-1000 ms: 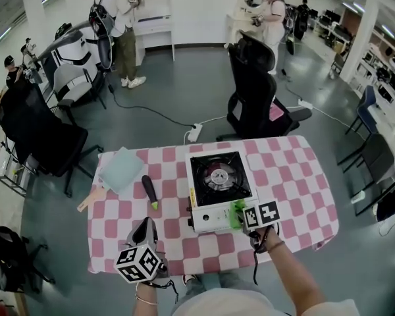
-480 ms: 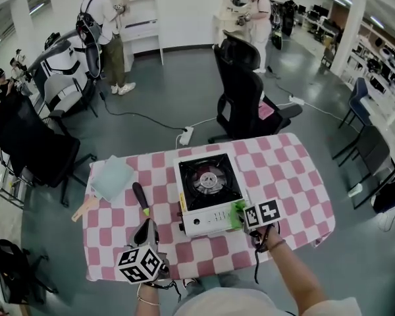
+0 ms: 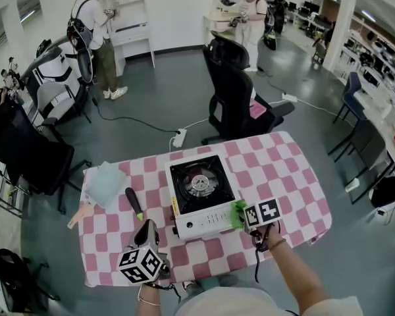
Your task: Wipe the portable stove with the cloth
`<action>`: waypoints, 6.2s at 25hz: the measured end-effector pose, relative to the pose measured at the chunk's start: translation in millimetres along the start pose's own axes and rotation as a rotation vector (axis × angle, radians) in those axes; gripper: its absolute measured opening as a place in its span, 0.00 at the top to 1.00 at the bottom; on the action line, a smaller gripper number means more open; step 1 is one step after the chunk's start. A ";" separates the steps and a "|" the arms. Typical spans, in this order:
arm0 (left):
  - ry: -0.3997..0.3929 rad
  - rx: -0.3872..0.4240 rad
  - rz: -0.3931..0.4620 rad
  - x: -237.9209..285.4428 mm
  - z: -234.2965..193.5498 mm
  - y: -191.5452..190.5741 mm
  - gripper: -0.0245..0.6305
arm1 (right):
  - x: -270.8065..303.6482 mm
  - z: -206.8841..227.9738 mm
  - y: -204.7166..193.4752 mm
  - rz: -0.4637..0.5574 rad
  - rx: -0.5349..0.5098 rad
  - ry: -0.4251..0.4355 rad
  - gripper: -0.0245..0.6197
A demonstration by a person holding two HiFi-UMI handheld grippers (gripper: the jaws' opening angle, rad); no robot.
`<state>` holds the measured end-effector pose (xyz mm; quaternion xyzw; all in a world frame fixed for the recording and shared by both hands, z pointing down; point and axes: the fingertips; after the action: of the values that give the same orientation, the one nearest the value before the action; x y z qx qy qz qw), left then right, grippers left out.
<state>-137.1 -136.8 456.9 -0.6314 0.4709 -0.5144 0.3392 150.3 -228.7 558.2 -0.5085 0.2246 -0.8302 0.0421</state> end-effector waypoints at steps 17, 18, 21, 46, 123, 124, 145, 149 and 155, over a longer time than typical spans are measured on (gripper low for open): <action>-0.024 0.001 -0.013 22.2 19.2 -4.0 0.96 | -9.5 33.0 5.3 -0.001 0.033 -0.023 0.83; -0.025 0.001 -0.014 23.3 19.8 -3.9 0.96 | -9.9 35.0 5.8 -0.001 0.033 -0.025 0.83; -0.023 0.001 -0.014 25.6 20.0 -3.4 0.96 | -11.5 40.8 7.1 0.001 0.037 -0.032 0.83; -0.168 0.066 -0.089 5.1 10.9 -27.1 0.96 | -46.9 -30.5 -22.6 0.277 0.038 0.082 0.83; -0.110 0.065 -0.223 -40.7 -44.4 -113.3 0.96 | 36.5 -148.6 -94.1 0.634 -0.287 0.129 0.83; -0.112 0.064 -0.222 -40.1 -43.4 -112.9 0.96 | 36.2 -147.5 -93.9 0.636 -0.285 0.127 0.83; -0.166 0.081 -0.243 -24.9 -7.5 -116.5 0.96 | 21.6 -105.5 -88.9 0.661 -0.228 0.064 0.83; -0.172 0.086 -0.246 -20.2 -1.1 -116.7 0.96 | 18.4 -94.3 -87.7 0.665 -0.216 0.050 0.83; -0.195 0.081 -0.255 -15.5 17.0 -119.6 0.96 | 13.8 -76.2 -86.1 0.667 -0.195 0.030 0.83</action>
<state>-91.6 -84.0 556.8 -0.7187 0.3307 -0.5080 0.3407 91.5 -130.6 576.3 -0.3966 0.4574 -0.7527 0.2588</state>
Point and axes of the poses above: the fingertips, and each gripper's own axes: x forward along the fingers, z to its right, y out of its top, and after that the axes turned 8 degrees about x, right-handed
